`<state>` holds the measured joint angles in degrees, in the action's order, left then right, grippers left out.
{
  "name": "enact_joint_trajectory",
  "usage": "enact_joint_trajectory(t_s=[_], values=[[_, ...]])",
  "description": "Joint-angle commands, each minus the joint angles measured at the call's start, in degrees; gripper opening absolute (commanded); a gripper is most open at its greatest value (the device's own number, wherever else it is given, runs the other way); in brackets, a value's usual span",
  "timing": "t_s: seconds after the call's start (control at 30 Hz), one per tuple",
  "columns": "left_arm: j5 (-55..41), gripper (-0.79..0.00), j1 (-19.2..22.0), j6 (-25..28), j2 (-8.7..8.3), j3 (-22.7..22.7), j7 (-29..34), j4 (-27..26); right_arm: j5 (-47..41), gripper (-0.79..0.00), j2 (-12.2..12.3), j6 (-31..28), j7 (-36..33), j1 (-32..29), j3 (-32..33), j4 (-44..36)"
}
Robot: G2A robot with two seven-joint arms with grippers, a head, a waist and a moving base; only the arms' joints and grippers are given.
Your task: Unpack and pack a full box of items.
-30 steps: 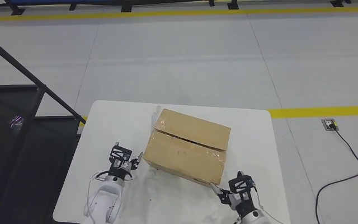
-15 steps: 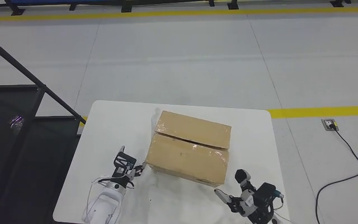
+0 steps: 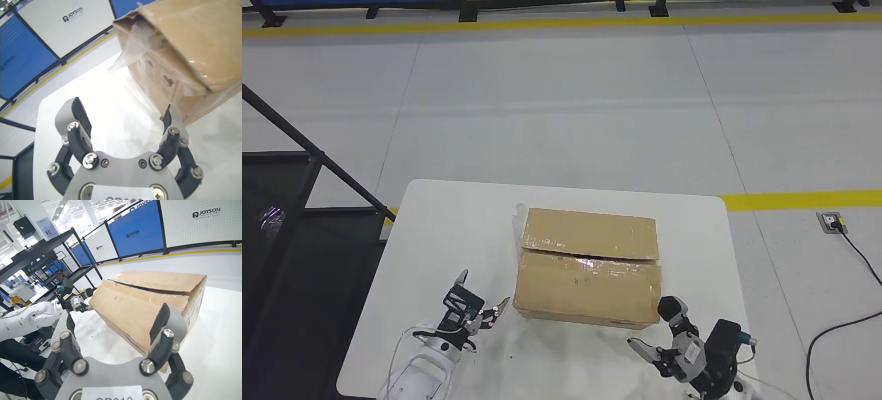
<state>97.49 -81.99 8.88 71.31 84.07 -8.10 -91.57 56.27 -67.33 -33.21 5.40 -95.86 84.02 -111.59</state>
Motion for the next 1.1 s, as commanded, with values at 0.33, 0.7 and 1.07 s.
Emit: enact_joint_trajectory(t_s=[0.33,0.7,1.07], values=[[0.8,0.0,14.0,-10.5,2.26,-8.8,5.2,10.6,0.6,0.0,0.2,-1.1,3.6,-2.6,1.6,-1.0],[3.2,0.0,22.9,-12.5,4.2,-15.9,3.9,21.3,1.1,0.0,0.3,-0.6,7.8,-7.2,3.9,-1.0],[-1.9,0.0,22.0,-18.7,5.12,-15.0,-0.3,20.2,0.4,0.0,0.4,-0.2,5.3,-5.7,3.6,-0.9]])
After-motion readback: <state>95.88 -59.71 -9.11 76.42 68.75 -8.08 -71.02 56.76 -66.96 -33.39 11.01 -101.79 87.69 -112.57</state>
